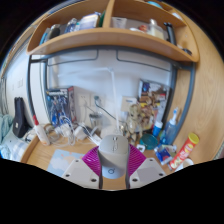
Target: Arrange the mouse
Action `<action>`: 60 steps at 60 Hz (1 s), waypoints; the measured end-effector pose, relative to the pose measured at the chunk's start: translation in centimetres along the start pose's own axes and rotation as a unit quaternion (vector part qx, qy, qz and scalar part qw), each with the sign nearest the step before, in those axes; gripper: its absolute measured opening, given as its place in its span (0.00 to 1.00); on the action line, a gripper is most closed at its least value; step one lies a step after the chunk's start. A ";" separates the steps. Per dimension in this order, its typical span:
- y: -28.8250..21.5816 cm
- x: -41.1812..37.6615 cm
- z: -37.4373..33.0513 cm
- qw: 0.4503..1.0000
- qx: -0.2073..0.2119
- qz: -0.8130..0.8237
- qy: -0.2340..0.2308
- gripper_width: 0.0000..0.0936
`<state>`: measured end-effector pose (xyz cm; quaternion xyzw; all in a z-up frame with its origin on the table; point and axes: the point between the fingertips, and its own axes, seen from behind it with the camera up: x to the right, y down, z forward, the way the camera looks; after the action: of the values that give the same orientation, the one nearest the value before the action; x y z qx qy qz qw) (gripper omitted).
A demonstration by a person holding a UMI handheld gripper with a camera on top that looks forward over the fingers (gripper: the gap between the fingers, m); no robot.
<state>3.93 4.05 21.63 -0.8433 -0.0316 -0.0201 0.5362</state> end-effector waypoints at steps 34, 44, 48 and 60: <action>11.7 -20.6 12.5 0.984 -0.140 -0.027 -0.104 0.33; 16.4 -20.8 13.3 0.978 -0.180 -0.029 -0.098 0.33; 16.9 -20.7 13.4 0.978 -0.181 -0.023 -0.097 0.35; 17.3 -20.8 13.5 0.975 -0.199 -0.006 -0.094 0.53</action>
<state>-15.54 8.34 -1.14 -0.9309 -0.0826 0.0504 0.3523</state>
